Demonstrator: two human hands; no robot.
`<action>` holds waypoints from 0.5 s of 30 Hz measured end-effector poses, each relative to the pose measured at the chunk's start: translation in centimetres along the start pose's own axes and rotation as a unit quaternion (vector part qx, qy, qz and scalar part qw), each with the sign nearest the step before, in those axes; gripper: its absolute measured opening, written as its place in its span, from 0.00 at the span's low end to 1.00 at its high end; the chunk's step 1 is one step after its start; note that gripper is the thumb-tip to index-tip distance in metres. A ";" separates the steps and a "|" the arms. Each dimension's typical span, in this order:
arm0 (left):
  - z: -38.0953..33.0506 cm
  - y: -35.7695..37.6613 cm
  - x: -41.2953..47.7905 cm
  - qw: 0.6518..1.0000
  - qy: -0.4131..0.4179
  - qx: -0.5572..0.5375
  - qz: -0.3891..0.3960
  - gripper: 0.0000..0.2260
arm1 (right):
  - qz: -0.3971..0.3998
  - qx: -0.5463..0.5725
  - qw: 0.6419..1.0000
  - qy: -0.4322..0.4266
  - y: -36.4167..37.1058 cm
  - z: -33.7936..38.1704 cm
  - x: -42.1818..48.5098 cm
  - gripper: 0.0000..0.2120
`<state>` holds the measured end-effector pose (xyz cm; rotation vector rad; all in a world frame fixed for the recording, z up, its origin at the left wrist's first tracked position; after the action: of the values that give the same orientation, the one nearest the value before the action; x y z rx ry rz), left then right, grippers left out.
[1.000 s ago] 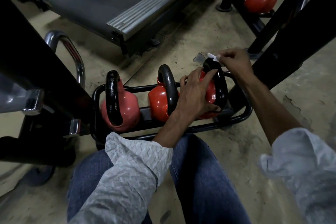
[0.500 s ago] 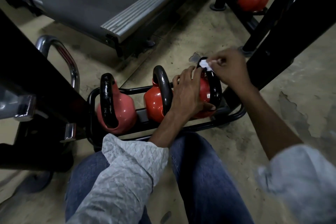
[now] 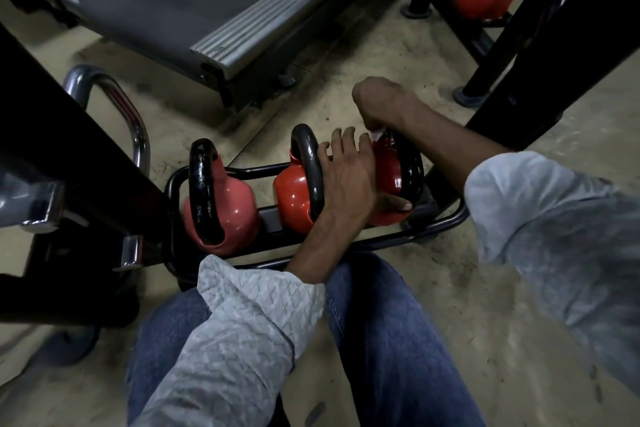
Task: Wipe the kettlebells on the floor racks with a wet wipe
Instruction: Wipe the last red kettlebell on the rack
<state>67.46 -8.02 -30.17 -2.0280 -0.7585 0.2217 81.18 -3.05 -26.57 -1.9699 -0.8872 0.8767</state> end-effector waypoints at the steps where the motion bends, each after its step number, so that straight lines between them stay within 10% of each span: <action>1: -0.1 0.0 0.0 1.000 0.000 0.005 0.001 0.59 | -0.022 0.024 0.999 0.008 0.1 -0.4 -0.1 0.13; 15: -0.6 -0.1 -0.1 0.997 0.069 -0.041 0.017 0.50 | -0.310 0.339 0.885 0.082 6.4 -1.4 -16.3 0.04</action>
<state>67.62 -8.50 -29.80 -2.1102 -0.6560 0.0691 75.60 -19.64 -27.14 -1.0355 -0.8757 0.5218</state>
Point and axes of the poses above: each hand's wrist, its own x-axis towards the middle knuckle, its own y-axis out of the palm, z = x × y, the point moved 4 cm from there along x, towards the middle knuckle, and after that the axes turned 10 degrees about -x, right-handed, at the moved point
